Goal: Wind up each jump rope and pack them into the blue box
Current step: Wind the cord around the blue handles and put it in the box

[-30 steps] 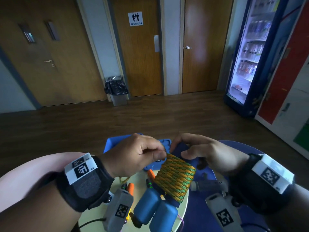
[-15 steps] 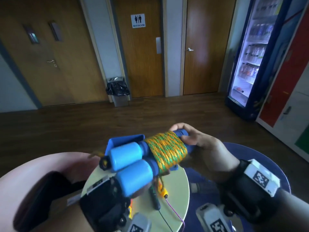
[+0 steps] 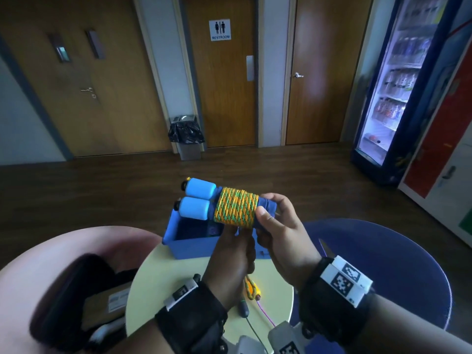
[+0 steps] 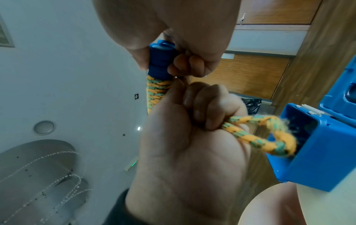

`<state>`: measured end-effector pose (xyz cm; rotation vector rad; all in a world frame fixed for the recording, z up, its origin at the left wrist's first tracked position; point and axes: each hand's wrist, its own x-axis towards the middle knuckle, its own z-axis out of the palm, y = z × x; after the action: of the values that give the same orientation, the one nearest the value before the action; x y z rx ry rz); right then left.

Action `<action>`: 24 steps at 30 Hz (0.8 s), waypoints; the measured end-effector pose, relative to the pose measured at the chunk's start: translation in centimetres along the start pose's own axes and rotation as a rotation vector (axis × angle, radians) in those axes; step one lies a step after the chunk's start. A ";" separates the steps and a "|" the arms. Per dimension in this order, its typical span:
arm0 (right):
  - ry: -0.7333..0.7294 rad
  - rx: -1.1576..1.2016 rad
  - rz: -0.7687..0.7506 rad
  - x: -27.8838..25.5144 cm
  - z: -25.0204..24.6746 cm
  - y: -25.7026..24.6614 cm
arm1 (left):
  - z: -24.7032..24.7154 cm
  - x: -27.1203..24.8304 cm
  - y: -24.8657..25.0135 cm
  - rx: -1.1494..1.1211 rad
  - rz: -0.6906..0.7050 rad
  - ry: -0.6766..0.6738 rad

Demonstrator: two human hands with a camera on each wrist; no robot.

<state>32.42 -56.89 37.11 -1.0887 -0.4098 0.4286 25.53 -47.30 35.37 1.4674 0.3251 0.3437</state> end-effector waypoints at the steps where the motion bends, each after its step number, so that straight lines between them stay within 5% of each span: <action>1: -0.004 -0.005 -0.002 0.0 0.0 0.1 | -0.1 -0.1 -0.1 0.035 0.010 -0.002; 6: 0.100 -0.126 -0.054 0.3 0.3 0.3 | 0.2 -0.6 -0.6 0.194 0.034 0.011; 11: 0.207 -0.443 -0.169 1.3 -1.7 1.7 | -0.2 -1.0 -0.7 0.208 -0.092 -0.128; 19: 0.029 -1.116 -0.335 0.4 -3.2 0.9 | -1.8 -0.1 1.2 0.232 -0.155 -0.238; 21: -0.009 -1.173 -0.314 0.4 -3.1 0.2 | -2.5 0.6 1.7 0.349 -0.082 -0.256; 24: -0.104 -1.241 -0.203 0.5 -2.8 -0.9 | -3.8 1.6 2.0 0.833 0.196 -0.290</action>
<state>34.38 -59.11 36.83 -2.1954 -0.9226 -0.0042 25.31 -43.06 37.04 2.3473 0.0798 0.1418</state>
